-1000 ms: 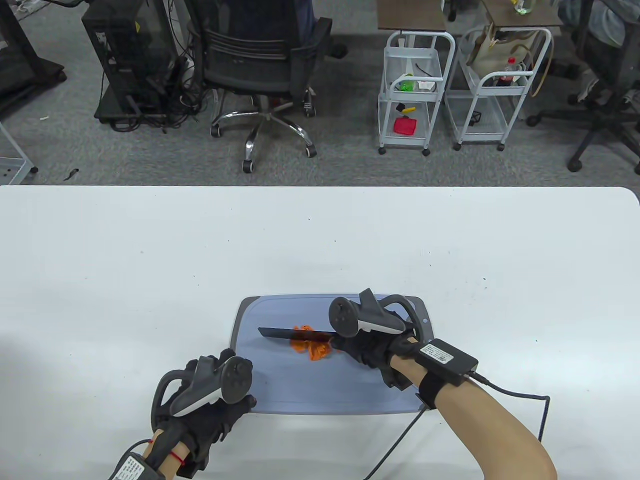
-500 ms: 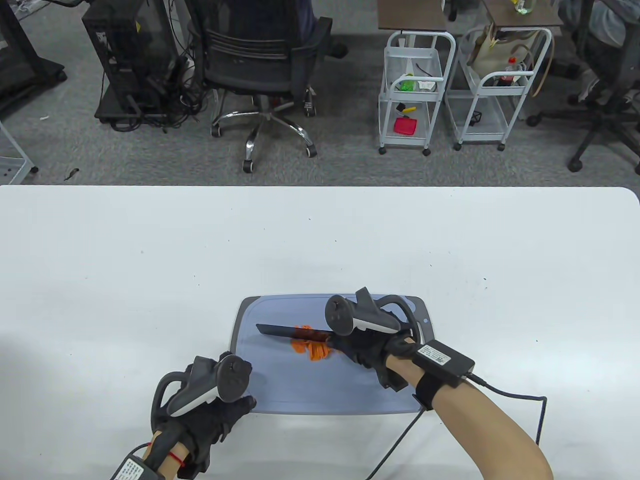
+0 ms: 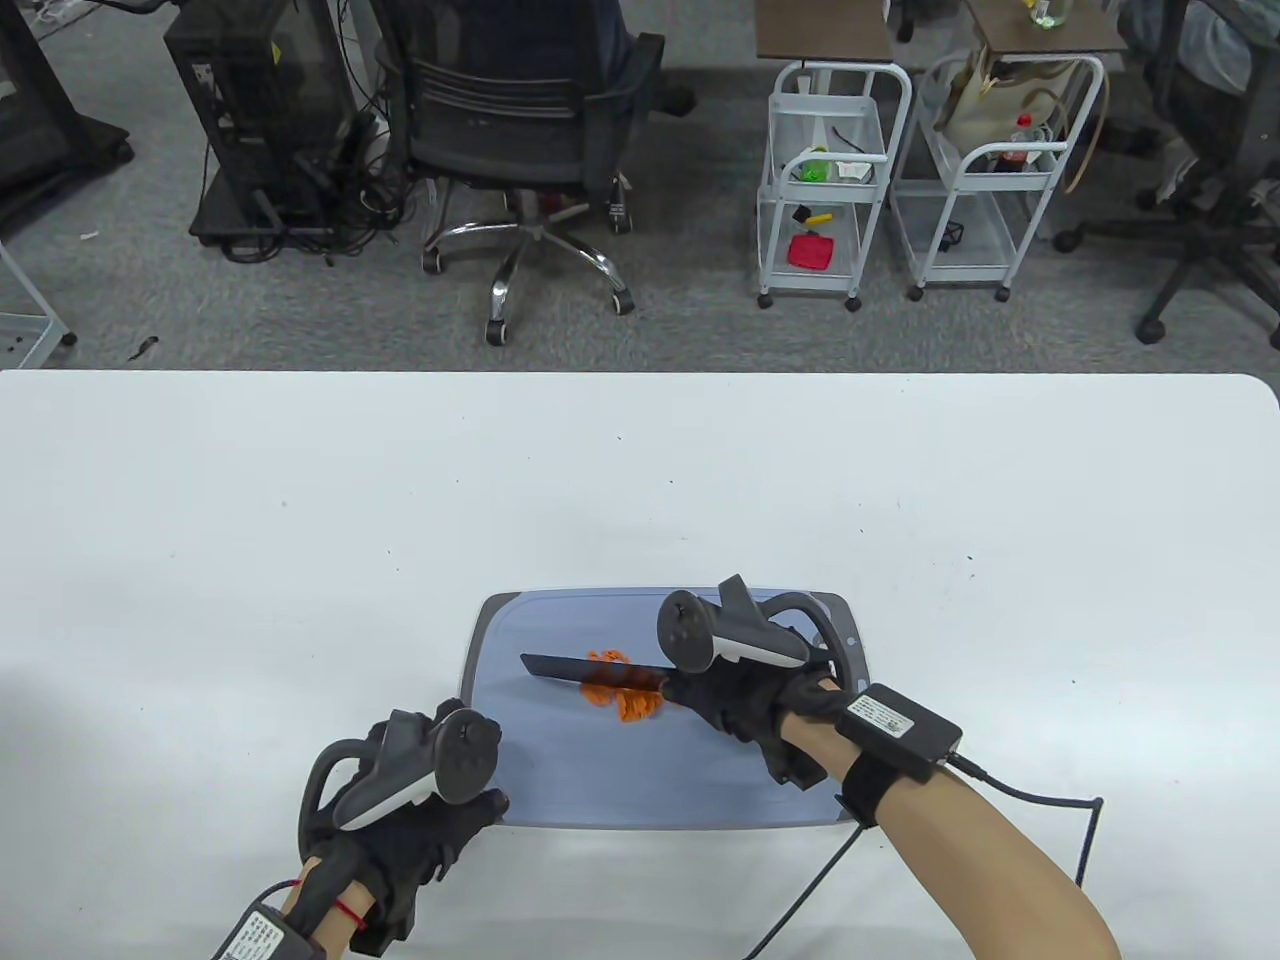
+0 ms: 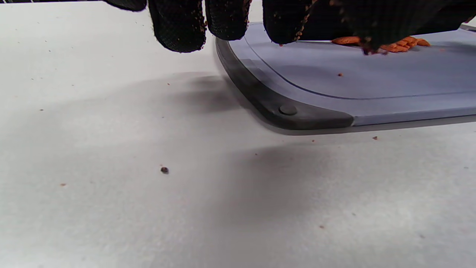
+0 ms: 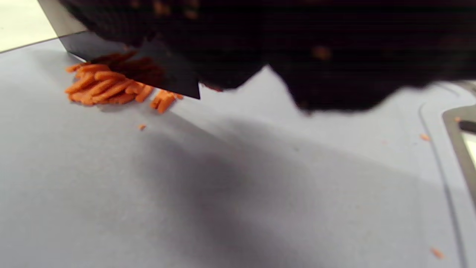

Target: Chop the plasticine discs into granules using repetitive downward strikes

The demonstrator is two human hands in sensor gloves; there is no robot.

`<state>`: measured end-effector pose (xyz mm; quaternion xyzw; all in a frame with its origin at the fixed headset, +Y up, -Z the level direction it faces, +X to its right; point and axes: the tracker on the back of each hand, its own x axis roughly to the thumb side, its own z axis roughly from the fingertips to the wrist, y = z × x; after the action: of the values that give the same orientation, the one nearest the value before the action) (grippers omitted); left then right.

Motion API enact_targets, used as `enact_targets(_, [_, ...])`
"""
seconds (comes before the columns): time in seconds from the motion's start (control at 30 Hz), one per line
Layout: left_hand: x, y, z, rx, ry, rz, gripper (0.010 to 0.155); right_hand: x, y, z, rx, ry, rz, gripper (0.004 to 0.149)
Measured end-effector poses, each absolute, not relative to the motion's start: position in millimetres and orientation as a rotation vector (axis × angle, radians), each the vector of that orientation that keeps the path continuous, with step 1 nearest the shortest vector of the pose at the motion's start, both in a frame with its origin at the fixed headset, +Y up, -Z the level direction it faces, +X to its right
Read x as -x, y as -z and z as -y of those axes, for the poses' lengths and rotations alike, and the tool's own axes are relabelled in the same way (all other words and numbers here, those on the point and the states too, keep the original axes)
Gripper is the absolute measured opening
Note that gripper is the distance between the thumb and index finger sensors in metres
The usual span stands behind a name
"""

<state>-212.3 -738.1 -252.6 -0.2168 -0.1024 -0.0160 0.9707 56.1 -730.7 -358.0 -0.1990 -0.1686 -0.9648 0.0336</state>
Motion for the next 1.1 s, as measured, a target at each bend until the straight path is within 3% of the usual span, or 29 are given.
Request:
enact_targets(0.17, [206.7, 253.8, 738.9, 0.449, 0.034, 0.217, 0.077, -52.2, 359.9, 746.8, 0.671, 3.063, 0.490, 0.054])
enact_targets(0.23, [204.6, 253.5, 739.4, 0.445, 0.031, 0.228, 0.078, -43.5, 355.3, 745.9, 0.702, 3.033, 0.337, 0.054])
enact_targets(0.3, [204.6, 253.2, 740.9, 0.459, 0.029, 0.229, 0.078, -45.4, 358.9, 746.0, 0.677, 3.064, 0.436, 0.054])
enact_targets(0.5, [213.9, 251.9, 739.6, 0.449, 0.020, 0.207, 0.078, -56.6, 355.5, 725.7, 0.597, 2.964, 0.446, 0.054])
enact_targets(0.6, [212.8, 251.0, 737.0, 0.424, 0.035, 0.212, 0.077, -61.1, 347.4, 715.3, 0.642, 2.963, 0.290, 0.055])
enact_targets(0.87, [214.1, 251.7, 739.6, 0.439, 0.055, 0.208, 0.078, -54.0, 344.1, 717.2, 0.632, 2.931, 0.319, 0.055])
enact_targets(1.1, [209.5, 253.2, 741.6, 0.466, 0.029, 0.215, 0.078, -50.2, 349.9, 736.2, 0.664, 2.952, 0.455, 0.054])
